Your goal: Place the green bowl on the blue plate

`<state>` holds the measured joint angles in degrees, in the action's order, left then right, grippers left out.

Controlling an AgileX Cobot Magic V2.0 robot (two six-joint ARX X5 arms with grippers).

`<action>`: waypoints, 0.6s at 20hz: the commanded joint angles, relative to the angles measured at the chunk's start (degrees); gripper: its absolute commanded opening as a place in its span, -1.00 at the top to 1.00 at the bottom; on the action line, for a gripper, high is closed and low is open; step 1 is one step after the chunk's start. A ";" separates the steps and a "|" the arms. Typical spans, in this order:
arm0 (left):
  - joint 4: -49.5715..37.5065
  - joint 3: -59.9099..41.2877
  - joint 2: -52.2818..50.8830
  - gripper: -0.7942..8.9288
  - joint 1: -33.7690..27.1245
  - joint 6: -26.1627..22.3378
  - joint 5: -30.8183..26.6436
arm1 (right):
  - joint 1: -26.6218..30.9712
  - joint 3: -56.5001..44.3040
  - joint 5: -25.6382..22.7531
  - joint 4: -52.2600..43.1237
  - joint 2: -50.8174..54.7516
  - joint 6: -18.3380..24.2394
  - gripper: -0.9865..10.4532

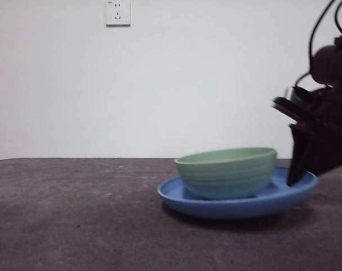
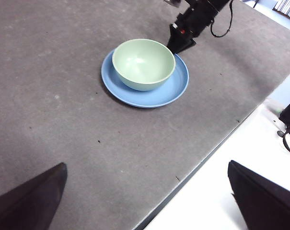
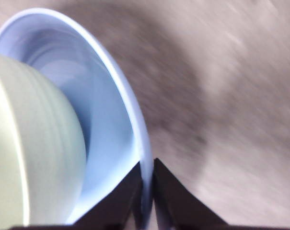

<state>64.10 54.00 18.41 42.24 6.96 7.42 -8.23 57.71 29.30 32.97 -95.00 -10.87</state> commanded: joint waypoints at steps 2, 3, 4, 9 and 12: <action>-0.66 0.55 0.24 -0.32 0.31 0.00 -0.13 | -4.22 5.09 0.70 0.09 -0.39 -3.78 0.81; -0.66 0.55 0.24 -0.32 0.31 0.00 -0.13 | -5.57 6.36 0.70 0.04 -0.39 -4.39 0.81; -0.66 0.55 0.24 -0.32 0.31 0.00 -0.13 | -6.78 7.34 0.70 -0.20 -0.39 -5.25 0.81; -0.70 0.55 0.24 -0.32 0.31 0.00 -0.13 | -12.96 9.16 0.63 -4.13 -1.11 -10.25 0.81; -0.70 0.55 0.24 -0.32 0.31 0.00 -0.13 | -15.74 9.16 0.66 -6.14 -3.96 -11.63 0.81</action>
<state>64.10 54.00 18.41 42.24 6.96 7.42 -23.57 65.73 29.54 27.33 -97.41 -20.97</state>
